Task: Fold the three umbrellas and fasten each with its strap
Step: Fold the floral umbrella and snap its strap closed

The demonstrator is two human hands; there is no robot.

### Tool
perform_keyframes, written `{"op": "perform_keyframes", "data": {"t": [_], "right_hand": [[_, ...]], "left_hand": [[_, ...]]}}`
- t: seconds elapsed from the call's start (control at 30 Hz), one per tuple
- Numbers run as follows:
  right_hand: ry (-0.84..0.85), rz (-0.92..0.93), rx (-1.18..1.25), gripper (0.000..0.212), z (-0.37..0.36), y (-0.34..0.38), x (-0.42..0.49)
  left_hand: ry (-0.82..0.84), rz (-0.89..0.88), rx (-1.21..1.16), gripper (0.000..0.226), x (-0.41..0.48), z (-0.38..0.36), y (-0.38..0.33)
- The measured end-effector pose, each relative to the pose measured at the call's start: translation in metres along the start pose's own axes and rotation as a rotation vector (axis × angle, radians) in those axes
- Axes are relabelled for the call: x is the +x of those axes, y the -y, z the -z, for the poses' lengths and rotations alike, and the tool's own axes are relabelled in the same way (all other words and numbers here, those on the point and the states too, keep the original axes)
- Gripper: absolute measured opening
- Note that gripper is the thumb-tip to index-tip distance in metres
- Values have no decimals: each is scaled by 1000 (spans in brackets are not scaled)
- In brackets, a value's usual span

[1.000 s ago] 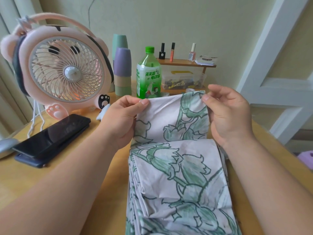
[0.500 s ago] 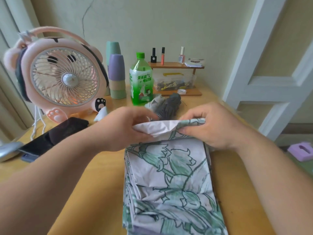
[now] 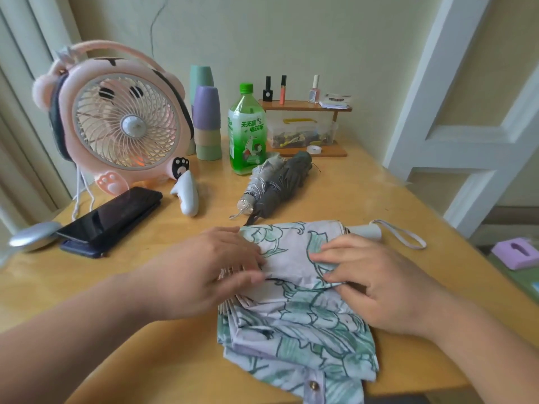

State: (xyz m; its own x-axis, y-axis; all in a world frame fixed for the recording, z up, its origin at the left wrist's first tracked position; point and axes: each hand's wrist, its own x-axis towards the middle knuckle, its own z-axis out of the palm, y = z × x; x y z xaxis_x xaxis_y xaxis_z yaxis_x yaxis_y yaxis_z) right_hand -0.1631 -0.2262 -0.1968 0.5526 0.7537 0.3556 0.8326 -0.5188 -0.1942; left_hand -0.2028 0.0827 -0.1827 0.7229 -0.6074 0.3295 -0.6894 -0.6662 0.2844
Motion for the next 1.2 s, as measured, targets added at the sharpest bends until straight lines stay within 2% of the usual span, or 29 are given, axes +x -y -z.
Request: {"op": "perform_keyframes", "data": {"t": [0.07, 0.17, 0.27, 0.37, 0.43, 0.57, 0.7, 0.73, 0.8, 0.87, 0.93, 1.03, 1.2], "right_hand": [[30, -18, -18, 23, 0, 3, 0], [91, -43, -12, 23, -1, 8, 4], [136, -50, -25, 26, -2, 10, 8], [165, -42, -32, 31, -2, 13, 4], [197, -37, -37, 29, -1, 15, 1], [293, -135, -27, 22, 20, 15, 5], [-5, -256, 35, 37, 39, -7, 41], [33, -321, 46, 43, 41, -12, 53], [298, -389, 29, 60, 41, -20, 77], [512, -369, 6, 69, 37, -20, 94], [593, -370, -11, 68, 33, -17, 102], [567, -346, -93, 53, 41, -7, 101], [436, -321, -158, 40, 84, 22, 96]], "left_hand": [[-26, 182, -71, 45, 8, 3, -10], [-72, 358, 125, 50, 40, -1, -13], [37, 375, 264, 59, 76, -6, -11], [256, 452, 214, 65, 96, -15, -6], [350, 437, 176, 67, 100, -23, -5], [337, 410, 138, 75, 104, -24, -5], [308, 368, 135, 81, 108, -26, -7], [290, 355, 142, 83, 107, -26, -7], [241, 340, 189, 88, 105, -25, -10], [194, 331, 271, 87, 102, -23, -16], [164, 348, 329, 82, 101, -21, -22], [193, 470, 313, 78, 98, -8, -31], [478, 545, 49, 59, 101, 56, -49]]}}
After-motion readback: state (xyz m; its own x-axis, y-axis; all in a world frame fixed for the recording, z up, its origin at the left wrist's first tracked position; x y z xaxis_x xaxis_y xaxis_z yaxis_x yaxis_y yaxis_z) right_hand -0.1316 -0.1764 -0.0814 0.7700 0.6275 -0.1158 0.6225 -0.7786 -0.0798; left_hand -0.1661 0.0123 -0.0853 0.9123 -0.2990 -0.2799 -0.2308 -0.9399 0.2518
